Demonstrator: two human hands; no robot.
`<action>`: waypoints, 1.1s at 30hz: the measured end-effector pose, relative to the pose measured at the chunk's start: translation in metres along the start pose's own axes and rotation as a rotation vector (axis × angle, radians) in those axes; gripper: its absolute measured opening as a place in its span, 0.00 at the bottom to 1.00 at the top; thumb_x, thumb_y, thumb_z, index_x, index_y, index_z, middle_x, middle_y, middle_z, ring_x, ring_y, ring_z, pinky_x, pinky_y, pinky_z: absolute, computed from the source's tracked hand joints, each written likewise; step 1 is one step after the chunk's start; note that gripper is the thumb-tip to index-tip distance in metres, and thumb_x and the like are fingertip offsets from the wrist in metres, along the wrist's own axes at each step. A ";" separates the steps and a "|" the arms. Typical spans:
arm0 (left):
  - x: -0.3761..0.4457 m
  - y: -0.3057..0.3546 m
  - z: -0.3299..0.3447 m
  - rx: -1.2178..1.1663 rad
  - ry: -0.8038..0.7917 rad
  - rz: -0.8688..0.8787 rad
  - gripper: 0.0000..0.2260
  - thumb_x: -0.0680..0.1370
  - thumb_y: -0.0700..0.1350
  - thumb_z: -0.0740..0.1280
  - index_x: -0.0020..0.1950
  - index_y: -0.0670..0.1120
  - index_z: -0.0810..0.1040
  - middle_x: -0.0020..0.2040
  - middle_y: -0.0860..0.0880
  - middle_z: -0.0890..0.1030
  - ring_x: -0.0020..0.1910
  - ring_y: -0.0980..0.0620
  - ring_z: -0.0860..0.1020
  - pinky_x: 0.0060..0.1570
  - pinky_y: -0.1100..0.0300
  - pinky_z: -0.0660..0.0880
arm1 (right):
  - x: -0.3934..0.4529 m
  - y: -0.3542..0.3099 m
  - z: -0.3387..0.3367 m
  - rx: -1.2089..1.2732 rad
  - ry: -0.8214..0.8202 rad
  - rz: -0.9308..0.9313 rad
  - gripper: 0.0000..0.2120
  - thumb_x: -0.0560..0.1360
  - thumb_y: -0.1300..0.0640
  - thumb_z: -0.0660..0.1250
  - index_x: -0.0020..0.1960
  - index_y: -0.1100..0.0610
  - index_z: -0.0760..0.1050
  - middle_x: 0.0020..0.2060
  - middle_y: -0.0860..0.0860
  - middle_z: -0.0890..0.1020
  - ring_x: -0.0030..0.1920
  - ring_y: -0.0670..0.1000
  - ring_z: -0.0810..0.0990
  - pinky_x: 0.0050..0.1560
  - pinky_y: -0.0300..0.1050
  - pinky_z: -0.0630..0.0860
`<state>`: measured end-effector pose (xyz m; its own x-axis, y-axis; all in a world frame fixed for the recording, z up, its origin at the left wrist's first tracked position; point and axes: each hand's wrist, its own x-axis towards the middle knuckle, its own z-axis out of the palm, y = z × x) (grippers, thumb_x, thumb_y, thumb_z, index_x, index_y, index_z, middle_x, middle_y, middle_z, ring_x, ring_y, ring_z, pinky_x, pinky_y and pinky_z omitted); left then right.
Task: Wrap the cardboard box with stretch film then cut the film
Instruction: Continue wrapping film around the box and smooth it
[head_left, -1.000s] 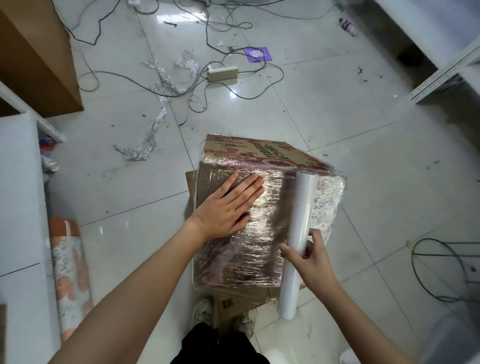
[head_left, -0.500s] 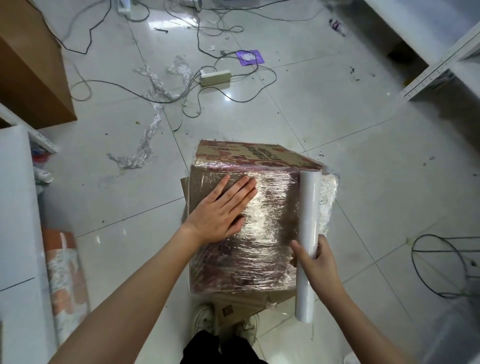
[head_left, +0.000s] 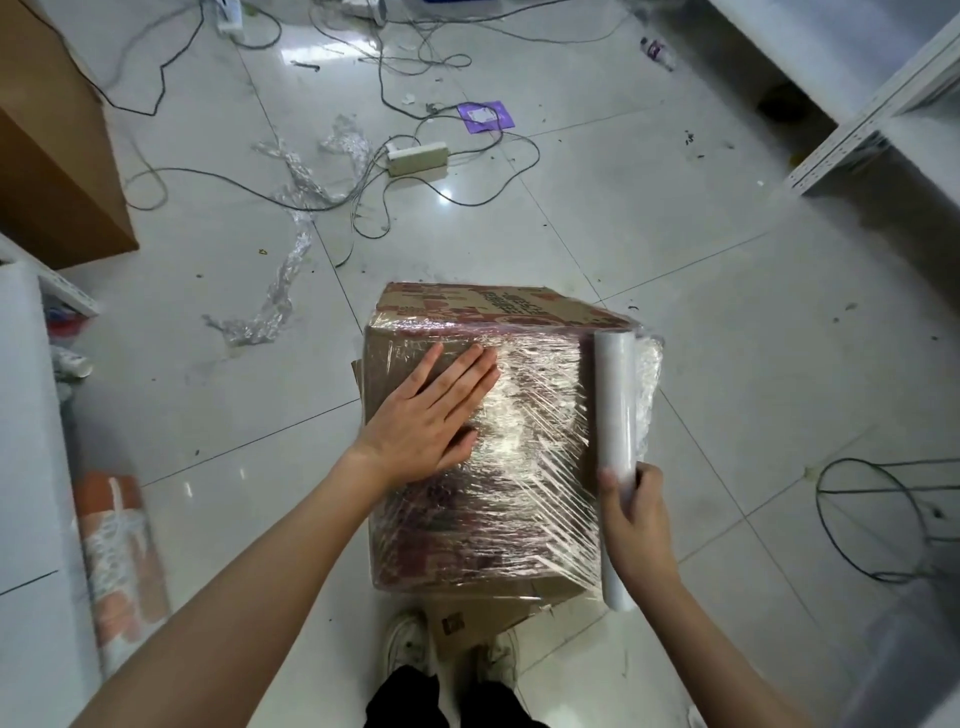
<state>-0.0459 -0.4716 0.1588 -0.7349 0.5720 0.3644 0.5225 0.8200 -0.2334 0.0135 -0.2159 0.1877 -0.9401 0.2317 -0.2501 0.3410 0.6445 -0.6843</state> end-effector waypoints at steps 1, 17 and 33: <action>0.000 0.000 -0.001 0.007 -0.007 0.001 0.30 0.79 0.54 0.56 0.76 0.39 0.57 0.76 0.42 0.55 0.75 0.45 0.55 0.74 0.43 0.49 | 0.001 0.002 0.002 -0.032 0.039 0.003 0.16 0.77 0.46 0.61 0.53 0.59 0.64 0.41 0.52 0.75 0.37 0.51 0.74 0.34 0.45 0.67; 0.030 0.028 -0.017 0.006 -0.041 -0.172 0.31 0.78 0.57 0.54 0.74 0.37 0.57 0.75 0.40 0.56 0.75 0.43 0.54 0.73 0.42 0.46 | 0.022 0.009 0.002 -0.306 0.066 -0.115 0.19 0.74 0.45 0.66 0.54 0.58 0.69 0.45 0.52 0.73 0.44 0.56 0.74 0.38 0.47 0.67; 0.044 0.030 0.005 -0.019 0.040 -0.251 0.33 0.80 0.57 0.53 0.77 0.41 0.46 0.77 0.44 0.52 0.75 0.44 0.54 0.73 0.43 0.47 | 0.032 0.030 -0.016 -0.087 0.188 -0.136 0.18 0.68 0.53 0.75 0.43 0.60 0.68 0.51 0.57 0.67 0.50 0.45 0.62 0.45 0.38 0.63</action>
<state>-0.0643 -0.4222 0.1635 -0.8250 0.3489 0.4446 0.3339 0.9356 -0.1146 -0.0064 -0.1777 0.1703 -0.9640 0.2648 -0.0229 0.2178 0.7374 -0.6394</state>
